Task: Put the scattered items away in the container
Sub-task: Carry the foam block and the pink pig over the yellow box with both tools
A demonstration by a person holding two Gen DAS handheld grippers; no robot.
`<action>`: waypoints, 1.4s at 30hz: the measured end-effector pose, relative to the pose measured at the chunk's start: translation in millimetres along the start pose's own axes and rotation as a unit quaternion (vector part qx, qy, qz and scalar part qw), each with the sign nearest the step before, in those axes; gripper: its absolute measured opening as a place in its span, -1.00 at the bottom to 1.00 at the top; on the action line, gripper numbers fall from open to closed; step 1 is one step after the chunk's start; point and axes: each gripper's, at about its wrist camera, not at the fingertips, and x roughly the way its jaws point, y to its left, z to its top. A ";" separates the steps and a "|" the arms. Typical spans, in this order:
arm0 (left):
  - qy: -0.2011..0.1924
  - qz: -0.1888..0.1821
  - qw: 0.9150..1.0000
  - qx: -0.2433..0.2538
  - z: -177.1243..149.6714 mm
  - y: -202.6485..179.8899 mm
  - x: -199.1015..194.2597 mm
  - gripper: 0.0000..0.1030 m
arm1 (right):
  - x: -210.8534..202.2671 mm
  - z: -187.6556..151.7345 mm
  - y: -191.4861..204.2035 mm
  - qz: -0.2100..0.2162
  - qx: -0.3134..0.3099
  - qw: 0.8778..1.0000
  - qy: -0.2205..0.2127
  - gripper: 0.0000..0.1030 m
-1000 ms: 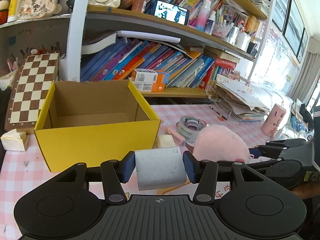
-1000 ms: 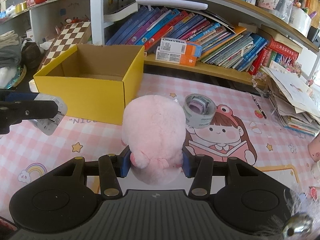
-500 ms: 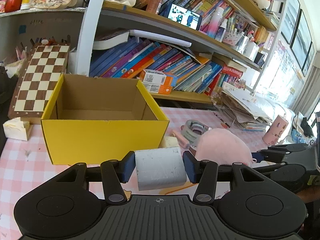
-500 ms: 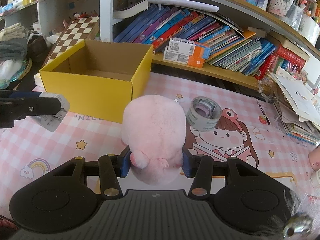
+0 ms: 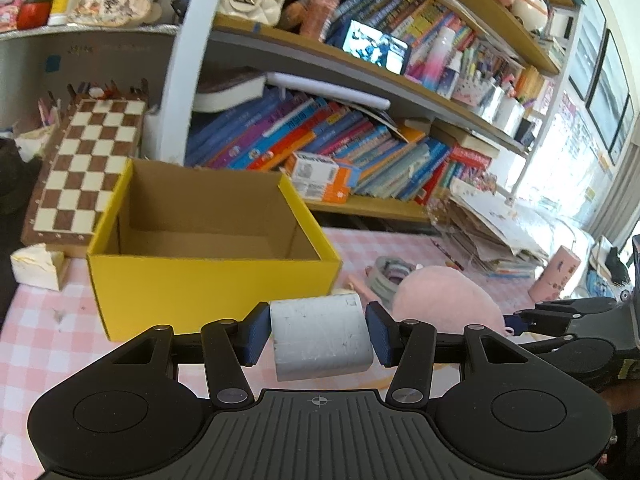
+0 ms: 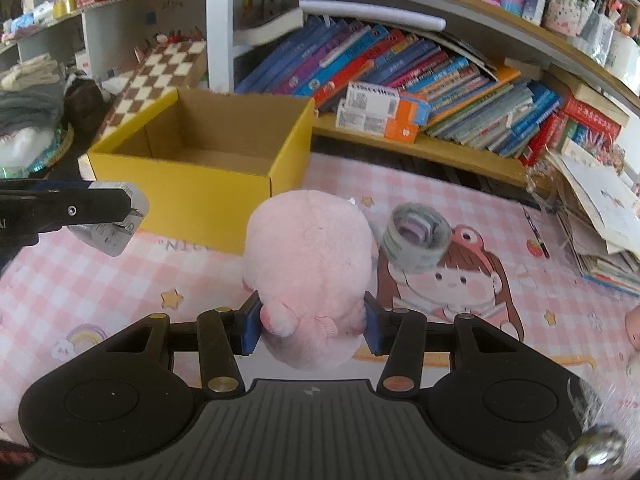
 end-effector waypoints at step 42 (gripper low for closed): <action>-0.075 0.067 0.995 -0.012 65.7 44.1 7.1 -0.03 | 33.9 106.0 20.6 0.094 -0.046 0.991 -0.079 -0.10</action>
